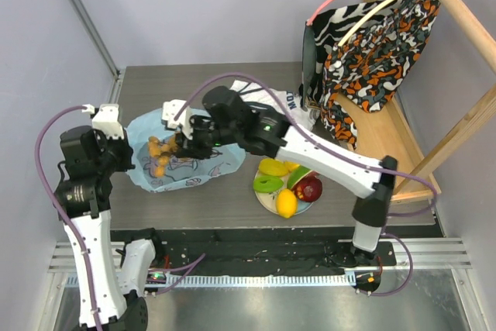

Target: Take the fake fruits out of the plastic bag

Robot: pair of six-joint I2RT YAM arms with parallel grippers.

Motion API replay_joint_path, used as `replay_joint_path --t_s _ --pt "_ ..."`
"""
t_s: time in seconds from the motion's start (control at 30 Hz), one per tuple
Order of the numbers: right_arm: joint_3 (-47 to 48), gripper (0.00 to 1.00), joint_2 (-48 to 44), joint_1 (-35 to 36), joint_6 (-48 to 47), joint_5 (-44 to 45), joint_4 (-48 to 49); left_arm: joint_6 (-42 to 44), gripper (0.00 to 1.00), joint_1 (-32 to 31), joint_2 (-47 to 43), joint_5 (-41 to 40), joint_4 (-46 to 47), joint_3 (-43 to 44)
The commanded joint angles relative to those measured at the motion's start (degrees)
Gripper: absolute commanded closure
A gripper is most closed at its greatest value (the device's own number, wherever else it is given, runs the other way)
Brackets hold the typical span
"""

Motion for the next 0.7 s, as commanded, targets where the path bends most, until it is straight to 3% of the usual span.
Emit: replay_joint_path --t_s 0.0,0.27,0.67 --pt "-7.4 0.91 -9.8 -1.7 -4.9 -1.2 -4.6 -2.0 1.00 0.3 2.1 -1.9 7.0 -0.1" --pt "-27.1 0.89 -28.9 -6.8 -19.0 4.6 -19.1 -3.4 1.00 0.3 4.3 -0.9 9.4 -1.6" --pt "-48.0 0.90 -33.7 -15.0 -25.8 10.0 -17.5 -3.8 1.00 0.4 6.8 -0.5 10.3 -0.6"
